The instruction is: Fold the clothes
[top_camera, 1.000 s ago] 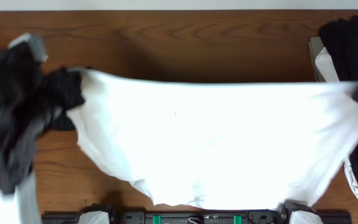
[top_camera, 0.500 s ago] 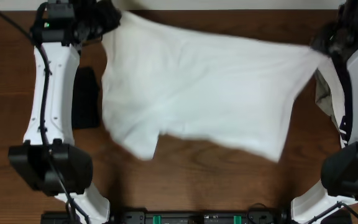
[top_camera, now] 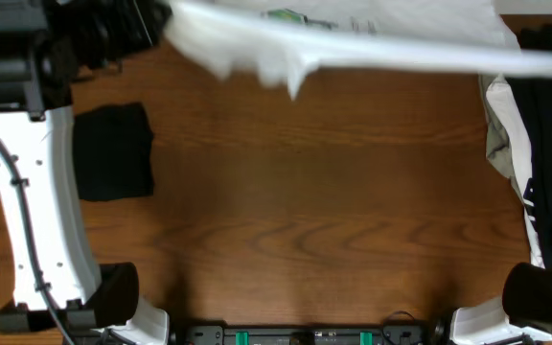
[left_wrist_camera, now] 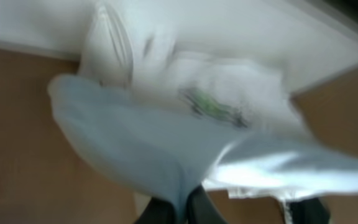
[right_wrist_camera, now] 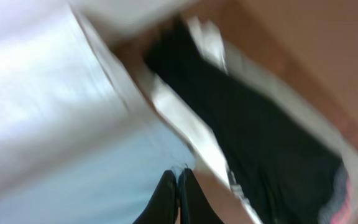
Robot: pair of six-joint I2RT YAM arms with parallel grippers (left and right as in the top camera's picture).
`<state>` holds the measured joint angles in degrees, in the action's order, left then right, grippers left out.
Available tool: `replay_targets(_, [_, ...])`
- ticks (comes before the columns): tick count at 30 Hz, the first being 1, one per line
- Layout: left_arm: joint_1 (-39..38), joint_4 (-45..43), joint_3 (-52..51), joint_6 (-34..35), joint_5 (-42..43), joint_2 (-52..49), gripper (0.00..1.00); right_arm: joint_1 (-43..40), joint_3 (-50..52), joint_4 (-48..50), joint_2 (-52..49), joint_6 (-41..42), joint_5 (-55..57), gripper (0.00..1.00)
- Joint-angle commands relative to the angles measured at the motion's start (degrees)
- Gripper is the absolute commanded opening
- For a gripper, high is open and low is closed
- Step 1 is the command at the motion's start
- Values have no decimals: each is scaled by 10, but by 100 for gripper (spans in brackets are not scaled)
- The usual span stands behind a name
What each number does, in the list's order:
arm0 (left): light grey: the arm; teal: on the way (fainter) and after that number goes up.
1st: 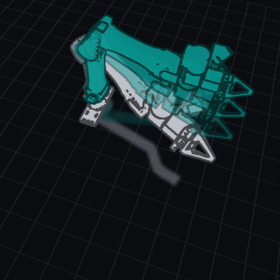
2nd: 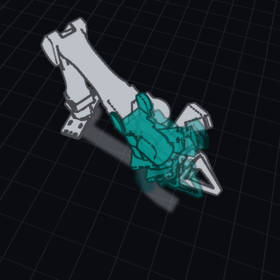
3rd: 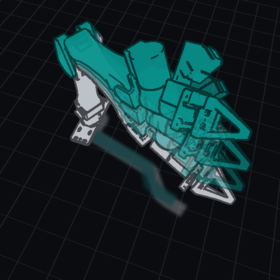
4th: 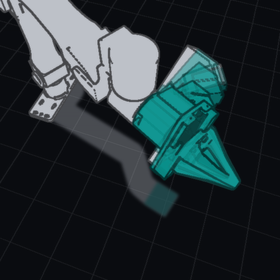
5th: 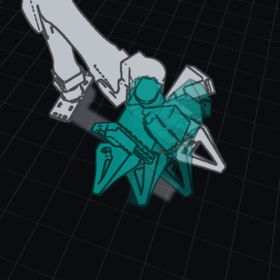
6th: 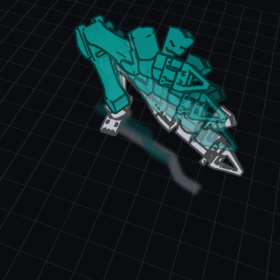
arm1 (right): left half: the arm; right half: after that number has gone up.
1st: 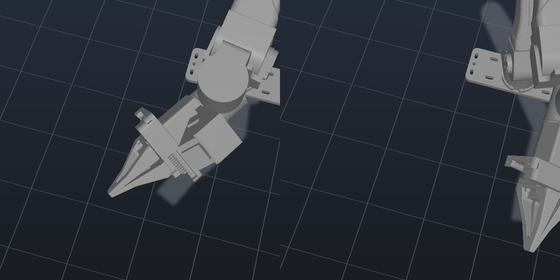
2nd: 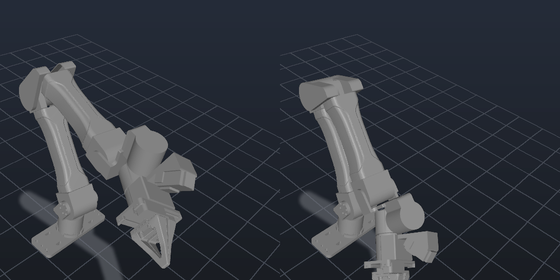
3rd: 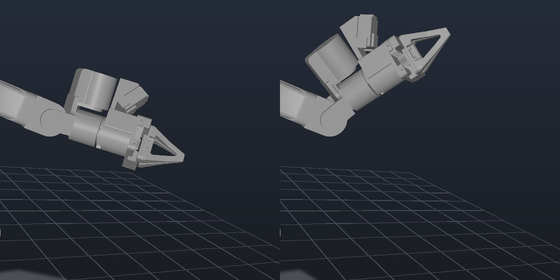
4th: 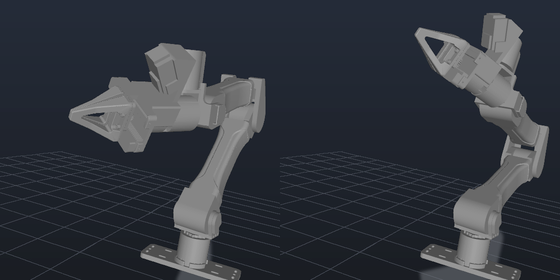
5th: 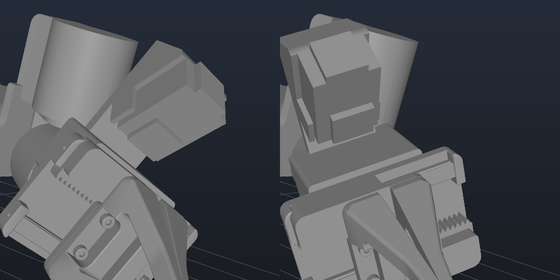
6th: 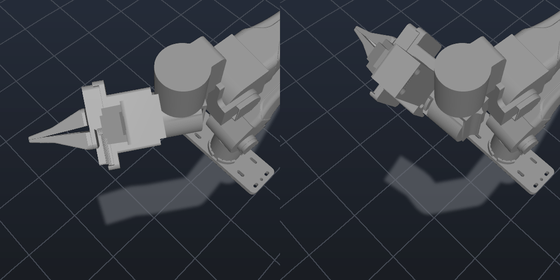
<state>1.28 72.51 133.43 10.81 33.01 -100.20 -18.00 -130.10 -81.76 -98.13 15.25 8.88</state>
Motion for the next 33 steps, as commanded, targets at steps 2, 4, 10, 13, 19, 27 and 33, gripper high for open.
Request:
replay_targets(2, [-31, 45, -90, -74, -25, -40, 6, -4, 98, -34, -24, -1, 36, 1])
replay_targets(4, [-47, 49, -150, -78, -48, -42, 6, -5, 158, -31, -24, -1, 44, 1])
replay_targets(10, [-79, 38, -358, -78, -68, -43, 6, -5, 355, 1, -24, -1, 63, 1])
replay_targets(13, [-85, 34, -444, -78, -68, -43, 6, -5, 431, 23, -24, -1, 63, 1])
replay_targets(19, [-84, 27, -543, -103, -70, -43, 6, -6, 519, 43, -24, 6, 63, 1])
replay_targets(27, [-84, 47, -555, -105, -108, -37, 6, -6, 538, 45, -24, 10, 63, 1])
replay_targets(33, [-84, 63, -556, -61, -160, -17, 6, -6, 538, 31, -24, 12, 63, 1])
